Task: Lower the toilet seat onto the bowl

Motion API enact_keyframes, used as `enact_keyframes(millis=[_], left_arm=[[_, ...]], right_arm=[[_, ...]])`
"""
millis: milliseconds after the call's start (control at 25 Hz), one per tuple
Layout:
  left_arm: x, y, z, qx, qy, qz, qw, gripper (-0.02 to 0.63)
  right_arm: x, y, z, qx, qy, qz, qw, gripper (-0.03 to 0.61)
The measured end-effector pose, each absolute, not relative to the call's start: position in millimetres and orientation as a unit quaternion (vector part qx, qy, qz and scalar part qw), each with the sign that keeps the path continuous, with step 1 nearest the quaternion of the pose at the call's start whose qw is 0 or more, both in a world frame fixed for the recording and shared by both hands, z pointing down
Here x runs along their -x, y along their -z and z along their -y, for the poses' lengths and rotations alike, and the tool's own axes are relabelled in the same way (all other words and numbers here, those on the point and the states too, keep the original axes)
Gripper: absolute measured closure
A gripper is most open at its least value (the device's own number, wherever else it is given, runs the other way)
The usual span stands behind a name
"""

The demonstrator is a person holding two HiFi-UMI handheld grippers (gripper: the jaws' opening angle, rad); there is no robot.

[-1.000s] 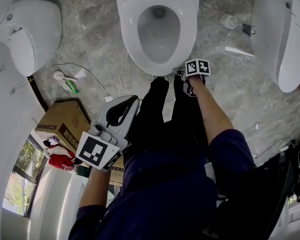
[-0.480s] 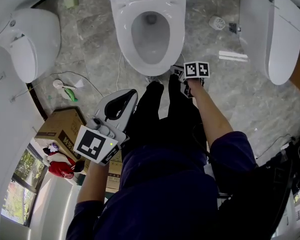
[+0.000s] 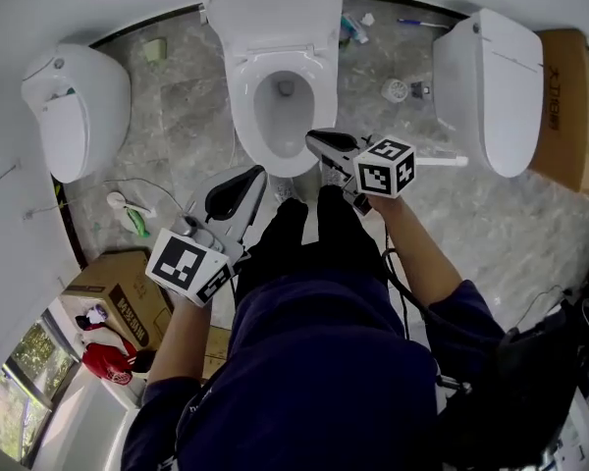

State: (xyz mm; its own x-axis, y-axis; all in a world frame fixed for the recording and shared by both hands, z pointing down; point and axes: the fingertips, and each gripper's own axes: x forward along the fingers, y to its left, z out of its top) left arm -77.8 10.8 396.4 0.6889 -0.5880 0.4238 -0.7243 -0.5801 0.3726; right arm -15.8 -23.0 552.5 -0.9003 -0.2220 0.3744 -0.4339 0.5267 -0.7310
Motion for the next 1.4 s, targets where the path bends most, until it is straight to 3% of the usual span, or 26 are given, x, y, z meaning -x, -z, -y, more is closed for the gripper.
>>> enact_keyframes(millis=[240, 560, 1400], left_arm=[[64.3, -345.1, -13.2, -0.895, -0.093, 0.378, 0.219, 0.612], [55.8, -290.0, -15.6, -0.903, -0.054, 0.394, 0.162, 0.612], [57.6, -244.1, -13.2, -0.900, -0.023, 0.420, 0.116, 0.612]], right_arm=[[20.8, -408.0, 25.0, -0.175, -0.308, 0.932, 0.076, 0.554], [15.8, -301.0, 5.4, -0.172, -0.215, 0.961, 0.039, 0.568], [13.4, -253.6, -5.9, -0.174, -0.168, 0.969, 0.057, 0.571]])
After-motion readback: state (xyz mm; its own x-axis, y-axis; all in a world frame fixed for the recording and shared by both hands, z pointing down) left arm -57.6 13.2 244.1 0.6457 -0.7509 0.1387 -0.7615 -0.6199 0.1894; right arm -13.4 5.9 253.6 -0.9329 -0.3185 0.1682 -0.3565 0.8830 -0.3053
